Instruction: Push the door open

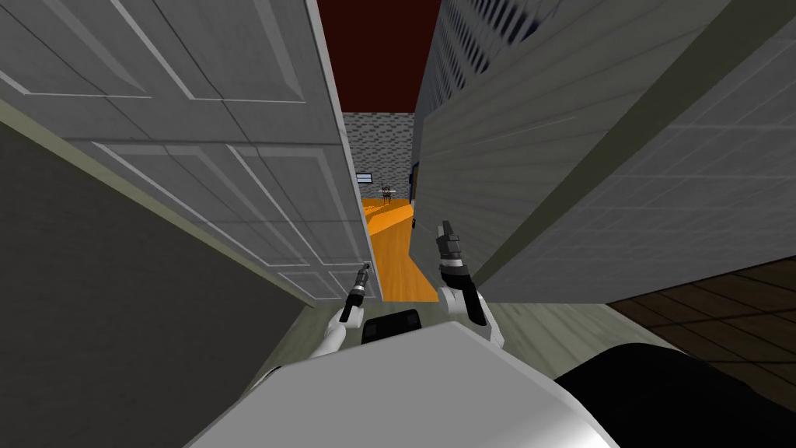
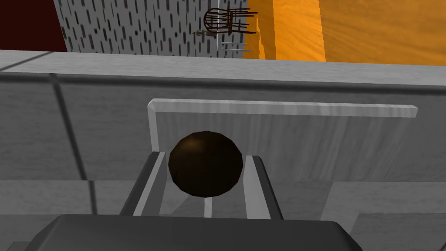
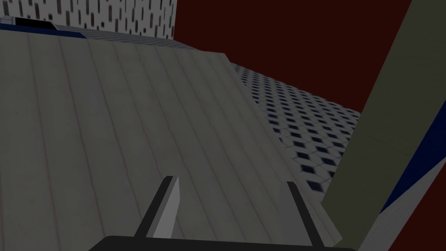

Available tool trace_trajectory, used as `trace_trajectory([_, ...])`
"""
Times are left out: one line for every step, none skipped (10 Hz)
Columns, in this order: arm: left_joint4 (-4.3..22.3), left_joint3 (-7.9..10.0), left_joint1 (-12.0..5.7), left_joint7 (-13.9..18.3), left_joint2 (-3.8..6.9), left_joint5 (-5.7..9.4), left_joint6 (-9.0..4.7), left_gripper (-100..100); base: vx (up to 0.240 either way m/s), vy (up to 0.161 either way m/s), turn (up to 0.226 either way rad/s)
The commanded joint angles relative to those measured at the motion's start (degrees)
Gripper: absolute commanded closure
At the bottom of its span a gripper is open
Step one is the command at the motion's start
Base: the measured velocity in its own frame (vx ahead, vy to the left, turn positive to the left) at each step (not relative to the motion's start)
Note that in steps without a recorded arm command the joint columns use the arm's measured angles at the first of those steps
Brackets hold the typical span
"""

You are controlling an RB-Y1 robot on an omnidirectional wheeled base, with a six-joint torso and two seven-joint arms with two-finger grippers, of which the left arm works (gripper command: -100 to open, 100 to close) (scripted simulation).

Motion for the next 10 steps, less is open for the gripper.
trace_trajectory([0.07,1.25,-0.61,-0.61,1.10,0.56,-0.58,100,0.187,-0.063,0.057])
trace_trajectory([0.13,1.71,-0.64,-0.96,1.34,0.77,-0.65,100,0.191,-0.047,0.045])
trace_trajectory([0.13,1.71,-0.64,-0.96,1.34,0.77,-0.65,100,0.129,-0.037,0.028])
trace_trajectory([0.21,2.47,-0.69,-1.54,1.64,1.11,-0.76,100,0.144,-0.031,0.058])
trace_trajectory([0.28,3.01,-0.73,-1.95,1.83,1.36,-0.84,100,0.208,-0.031,0.147])
trace_trajectory([0.48,2.40,-0.92,-1.43,1.55,1.24,-0.67,-100,-0.022,-0.033,0.068])
trace_trajectory([0.48,2.40,-0.92,-1.43,1.55,1.24,-0.67,-100,-0.161,-0.005,-0.007])
trace_trajectory([0.41,2.35,-0.85,-1.34,1.50,1.29,-0.69,-100,-0.160,-0.008,0.004])
trace_trajectory([0.33,2.30,-0.77,-1.24,1.34,1.35,-0.71,-100,-0.185,-0.043,0.024])
trace_trajectory([0.25,2.25,-0.68,-1.14,1.09,1.41,-0.73,-100,-0.203,-0.084,0.039])
